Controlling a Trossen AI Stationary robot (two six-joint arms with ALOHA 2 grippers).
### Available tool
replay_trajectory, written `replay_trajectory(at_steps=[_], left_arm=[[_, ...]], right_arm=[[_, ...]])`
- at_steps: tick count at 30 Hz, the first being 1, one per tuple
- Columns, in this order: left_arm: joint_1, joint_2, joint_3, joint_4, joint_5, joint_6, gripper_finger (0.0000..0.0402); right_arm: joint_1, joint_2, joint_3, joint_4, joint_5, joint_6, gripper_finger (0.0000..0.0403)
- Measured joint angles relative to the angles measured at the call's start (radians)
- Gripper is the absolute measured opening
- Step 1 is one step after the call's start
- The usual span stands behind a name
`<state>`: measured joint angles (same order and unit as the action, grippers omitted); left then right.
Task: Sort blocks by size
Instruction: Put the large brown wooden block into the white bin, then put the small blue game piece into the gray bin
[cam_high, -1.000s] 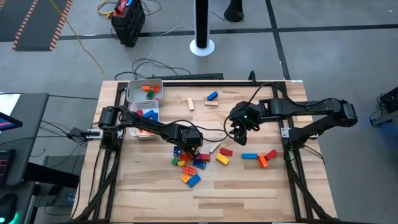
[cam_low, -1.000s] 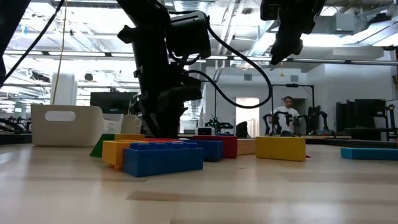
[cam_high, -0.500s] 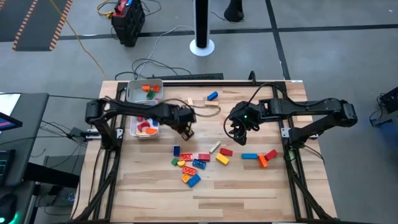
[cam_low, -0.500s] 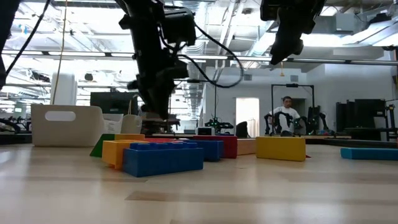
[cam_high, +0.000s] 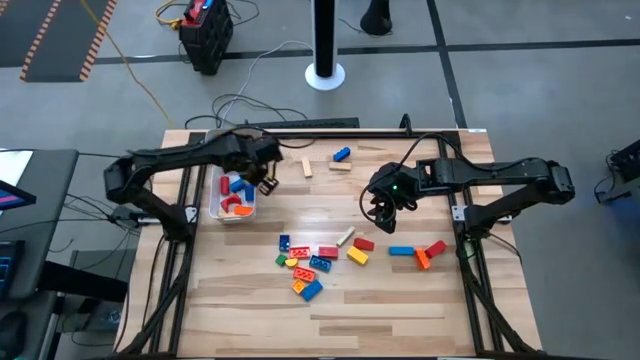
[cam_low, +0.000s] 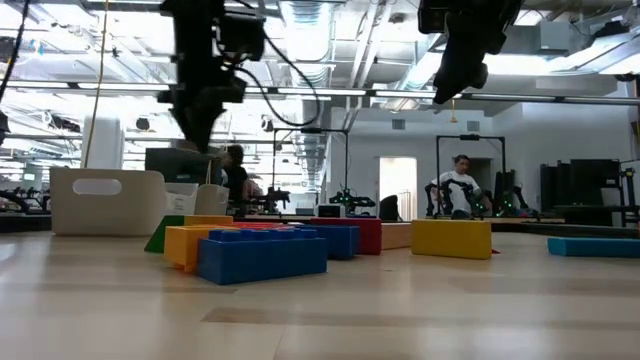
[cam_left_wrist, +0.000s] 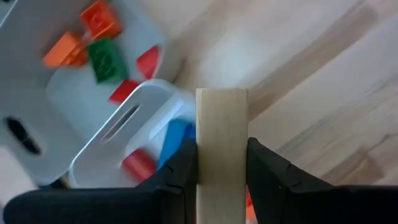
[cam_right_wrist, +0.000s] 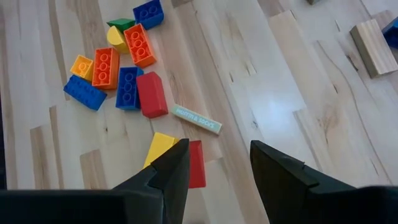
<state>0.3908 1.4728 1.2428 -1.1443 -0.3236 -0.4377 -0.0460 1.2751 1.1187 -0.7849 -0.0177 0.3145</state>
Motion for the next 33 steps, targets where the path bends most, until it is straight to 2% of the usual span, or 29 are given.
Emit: replay_trajectory(at_steps=[8, 12, 16, 20, 25, 27, 29, 33], left_arm=[[0.019, -0.174, -0.215, -0.01, 0.006, -0.119, 0.0106], [0.02, -0.244, -0.286, -0.007, 0.044, -0.191, 0.0169], [0.019, -0.276, -0.301, -0.009, 0.071, -0.226, 0.0228], [0.006, -0.294, -0.301, 0.106, 0.156, -0.203, 0.0248], [-0.125, -0.293, -0.3, 0.426, 0.324, -0.079, 0.0241], [-0.217, -0.277, -0.3, 0.515, 0.348, 0.026, 0.0237], [-0.303, -0.254, -0.3, 0.534, 0.348, 0.115, 0.0234], [-0.395, -0.178, -0.3, 0.529, 0.361, -0.018, 0.0233]], right_arm=[[0.0, 0.0, 0.0, 0.02, 0.01, 0.002, 0.0194], [0.0, 0.0, 0.0, 0.038, 0.011, 0.002, 0.0194], [0.0, 0.0, 0.0, 0.062, 0.011, -0.001, 0.0194], [0.0, 0.0, 0.0, 0.103, 0.011, -0.006, 0.0194], [0.0, 0.0, 0.0, 0.121, 0.011, -0.009, 0.0194], [0.0, 0.0, 0.0, 0.11, 0.011, -0.01, 0.0194], [0.0, 0.0, 0.0, 0.107, 0.011, -0.012, 0.0194], [0.0, 0.0, 0.0, 0.108, 0.011, -0.01, 0.0194]])
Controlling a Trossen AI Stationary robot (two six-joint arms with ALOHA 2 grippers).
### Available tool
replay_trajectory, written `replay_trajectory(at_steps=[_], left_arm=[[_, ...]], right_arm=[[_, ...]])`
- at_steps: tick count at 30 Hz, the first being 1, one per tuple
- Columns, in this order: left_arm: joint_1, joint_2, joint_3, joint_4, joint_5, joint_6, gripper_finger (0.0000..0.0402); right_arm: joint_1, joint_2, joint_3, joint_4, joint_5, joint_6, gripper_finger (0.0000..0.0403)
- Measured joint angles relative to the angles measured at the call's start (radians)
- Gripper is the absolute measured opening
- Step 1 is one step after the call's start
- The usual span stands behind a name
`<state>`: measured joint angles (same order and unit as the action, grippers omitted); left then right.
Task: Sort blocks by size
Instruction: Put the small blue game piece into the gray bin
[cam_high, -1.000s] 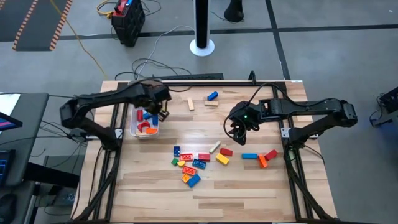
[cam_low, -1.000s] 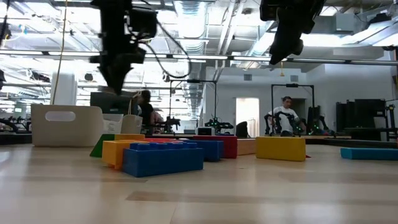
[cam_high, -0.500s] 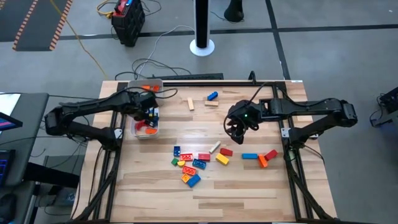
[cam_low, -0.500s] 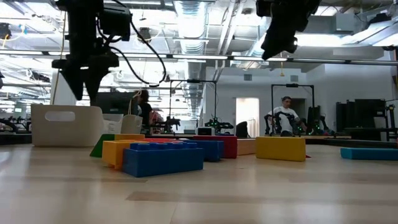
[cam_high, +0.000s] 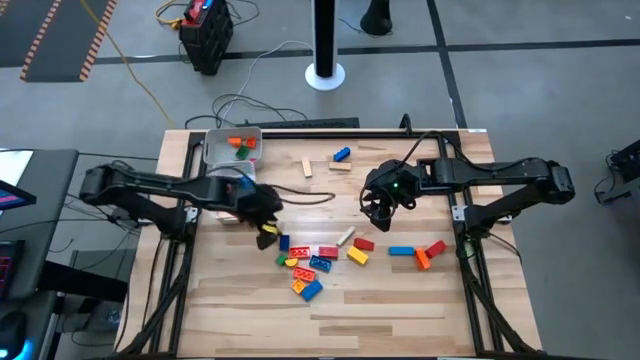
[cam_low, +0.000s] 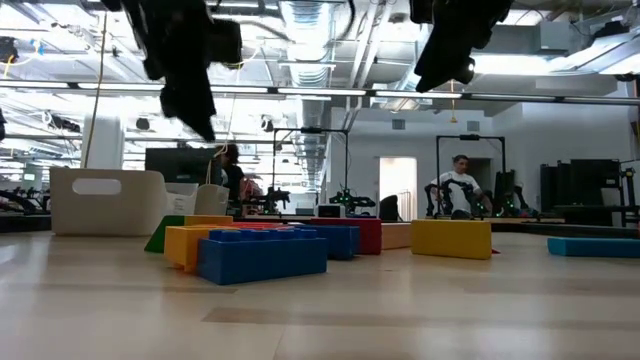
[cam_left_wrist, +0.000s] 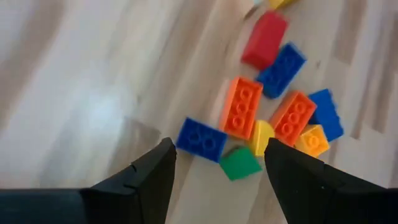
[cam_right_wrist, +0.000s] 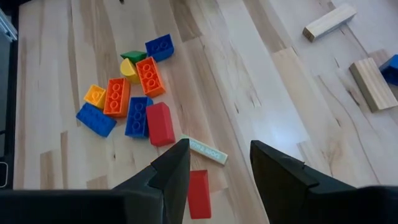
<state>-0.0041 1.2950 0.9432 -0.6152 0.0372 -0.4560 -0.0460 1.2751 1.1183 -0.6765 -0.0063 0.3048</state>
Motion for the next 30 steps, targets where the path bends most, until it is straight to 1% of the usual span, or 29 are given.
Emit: replay_trajectory(at_steps=[3, 6, 8, 12, 16, 21, 24, 30], left_arm=[[-0.041, 0.07, 0.0, 0.0, 0.019, -0.02, 0.0233], [-0.079, 0.139, 0.0, 0.001, 0.003, -0.023, 0.0233], [-0.084, 0.18, 0.0, 0.0, -0.015, -0.107, 0.0233], [-0.066, 0.247, 0.0, 0.002, -0.012, -0.338, 0.0234], [-0.047, 0.28, 0.003, 0.005, 0.01, -0.458, 0.0245], [-0.037, 0.28, 0.01, 0.053, -0.017, -0.588, 0.0265], [-0.03, 0.281, 0.01, 0.075, -0.023, -0.623, 0.0272], [-0.024, 0.327, 0.01, 0.108, -0.021, -0.631, 0.0275]], right_arm=[[0.0, 0.0, 0.0, 0.004, 0.0, 0.001, 0.0194], [0.0, 0.0, 0.0, 0.016, 0.0, 0.001, 0.0194], [0.0, 0.0, 0.0, 0.02, 0.0, 0.001, 0.0194], [0.0, 0.0, 0.0, 0.021, 0.0, 0.002, 0.0194], [0.0, 0.0, 0.0, 0.022, -0.001, 0.009, 0.0194], [0.0, 0.0, 0.0, 0.023, -0.001, 0.009, 0.0194], [0.0, 0.0, 0.0, 0.028, -0.001, 0.009, 0.0194], [0.0, 0.0, 0.0, 0.032, -0.001, 0.004, 0.0194]])
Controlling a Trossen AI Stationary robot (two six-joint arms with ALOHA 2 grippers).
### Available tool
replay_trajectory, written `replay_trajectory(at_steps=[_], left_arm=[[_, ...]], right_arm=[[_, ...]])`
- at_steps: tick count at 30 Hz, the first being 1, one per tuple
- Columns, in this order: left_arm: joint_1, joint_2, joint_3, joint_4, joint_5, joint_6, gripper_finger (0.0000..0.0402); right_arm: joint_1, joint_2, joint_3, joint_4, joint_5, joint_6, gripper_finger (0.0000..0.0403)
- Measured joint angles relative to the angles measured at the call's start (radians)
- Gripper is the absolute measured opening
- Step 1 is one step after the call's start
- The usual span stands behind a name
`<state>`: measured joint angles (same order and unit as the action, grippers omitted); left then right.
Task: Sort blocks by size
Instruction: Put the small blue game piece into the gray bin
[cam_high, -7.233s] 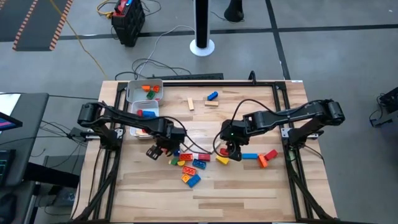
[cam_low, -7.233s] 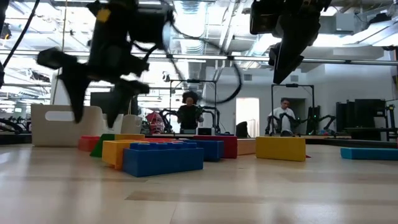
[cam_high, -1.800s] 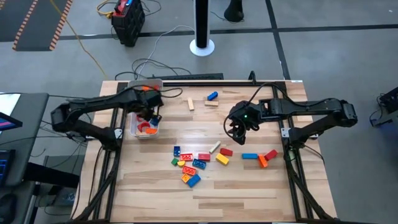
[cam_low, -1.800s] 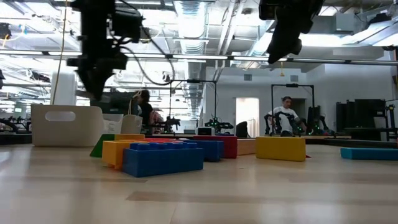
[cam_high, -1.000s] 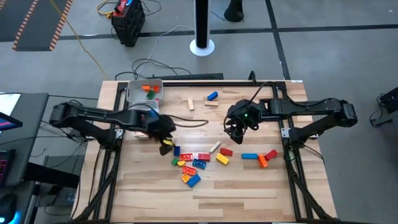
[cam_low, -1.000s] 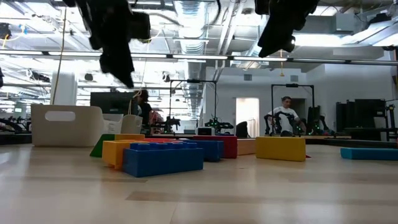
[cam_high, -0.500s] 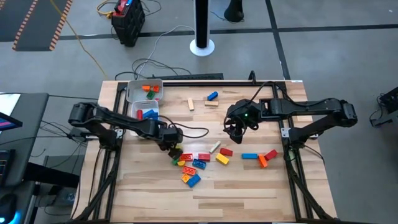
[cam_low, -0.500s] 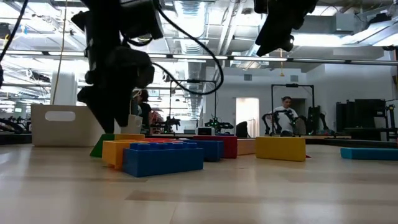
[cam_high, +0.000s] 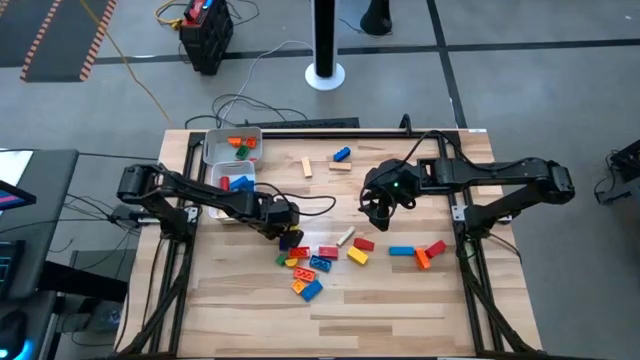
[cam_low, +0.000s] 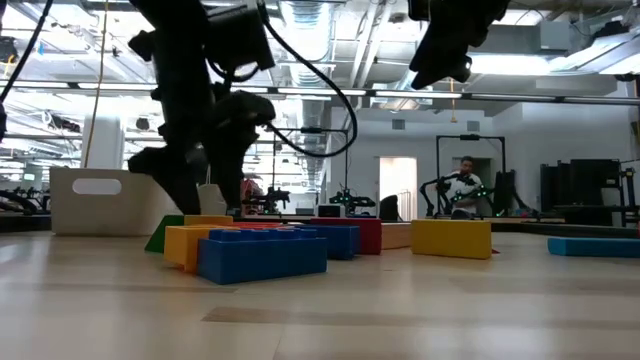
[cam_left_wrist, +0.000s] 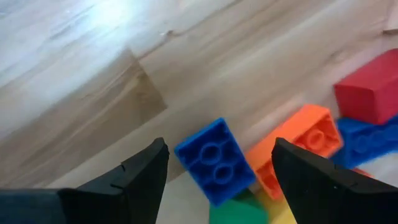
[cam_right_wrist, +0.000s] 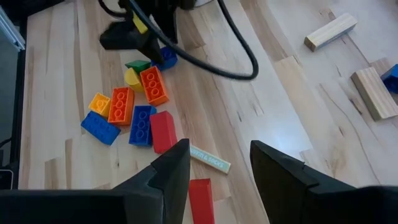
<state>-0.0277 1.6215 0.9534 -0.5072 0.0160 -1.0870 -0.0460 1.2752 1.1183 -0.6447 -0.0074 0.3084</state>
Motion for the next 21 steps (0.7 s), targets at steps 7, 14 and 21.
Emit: replay_trajectory(at_steps=[7, 14, 21], left_arm=[[0.001, 0.034, 0.006, -0.027, 0.0, 0.008, 0.0272], [0.019, 0.034, 0.007, -0.028, 0.007, 0.026, 0.0235], [0.065, 0.034, 0.007, -0.026, 0.067, 0.034, 0.0193]], right_arm=[[0.0, 0.0, 0.0, 0.002, 0.0, -0.002, 0.0194], [-0.001, 0.0, 0.0, 0.003, 0.0, -0.003, 0.0194], [-0.001, 0.0, 0.0, 0.002, 0.0, -0.011, 0.0194]])
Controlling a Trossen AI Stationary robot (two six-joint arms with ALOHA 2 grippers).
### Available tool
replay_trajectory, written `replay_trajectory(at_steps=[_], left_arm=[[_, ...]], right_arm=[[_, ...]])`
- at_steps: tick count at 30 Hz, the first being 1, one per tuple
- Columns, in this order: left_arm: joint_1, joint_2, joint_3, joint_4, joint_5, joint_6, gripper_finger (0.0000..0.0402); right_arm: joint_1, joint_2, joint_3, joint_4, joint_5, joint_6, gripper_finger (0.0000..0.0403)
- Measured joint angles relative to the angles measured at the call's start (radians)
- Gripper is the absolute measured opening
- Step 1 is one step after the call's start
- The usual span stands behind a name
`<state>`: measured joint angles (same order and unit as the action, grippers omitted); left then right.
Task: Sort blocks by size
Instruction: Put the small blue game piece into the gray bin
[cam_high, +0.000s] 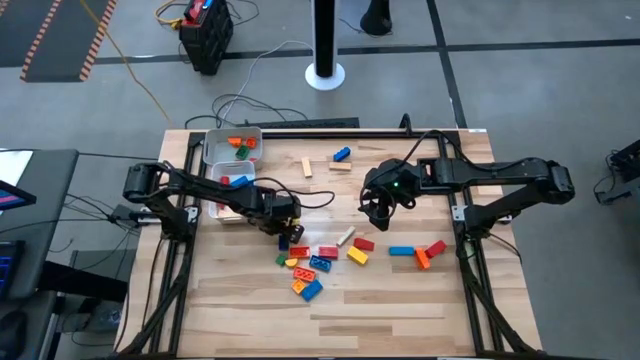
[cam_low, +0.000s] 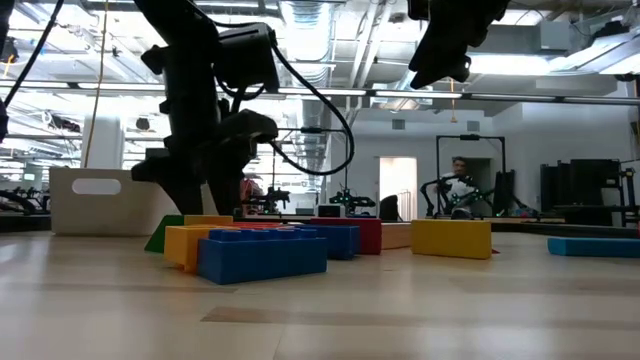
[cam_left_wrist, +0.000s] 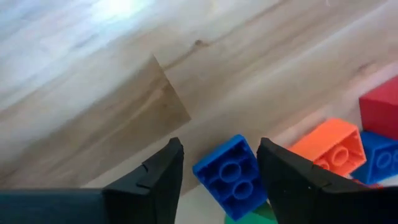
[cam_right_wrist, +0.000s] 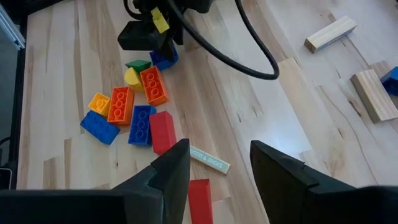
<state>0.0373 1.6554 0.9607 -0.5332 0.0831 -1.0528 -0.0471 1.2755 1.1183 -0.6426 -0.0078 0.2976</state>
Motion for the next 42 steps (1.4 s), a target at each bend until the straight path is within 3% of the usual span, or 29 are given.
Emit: replay_trajectory(at_steps=[6, 22, 31, 37, 42], left_arm=[[0.004, 0.0, 0.0, 0.0, 0.03, 0.035, 0.0185], [-0.018, -0.009, 0.035, 0.08, 0.02, 0.365, 0.0184], [-0.051, -0.019, 0.121, -0.182, 0.019, 0.116, 0.0184], [-0.084, -0.019, 0.114, -0.257, -0.113, 0.124, 0.0184], [-0.084, -0.019, 0.113, -0.25, -0.188, 0.364, 0.0184]], right_arm=[[0.0, 0.0, 0.0, 0.0, 0.0, -0.007, 0.0194], [0.0, 0.0, 0.0, -0.007, 0.0, -0.01, 0.0194], [0.001, 0.0, 0.0, -0.012, 0.0, -0.002, 0.0194], [0.001, 0.0, 0.0, 0.004, 0.001, -0.01, 0.0194], [-0.001, 0.0, 0.0, 0.014, 0.002, -0.017, 0.0194]])
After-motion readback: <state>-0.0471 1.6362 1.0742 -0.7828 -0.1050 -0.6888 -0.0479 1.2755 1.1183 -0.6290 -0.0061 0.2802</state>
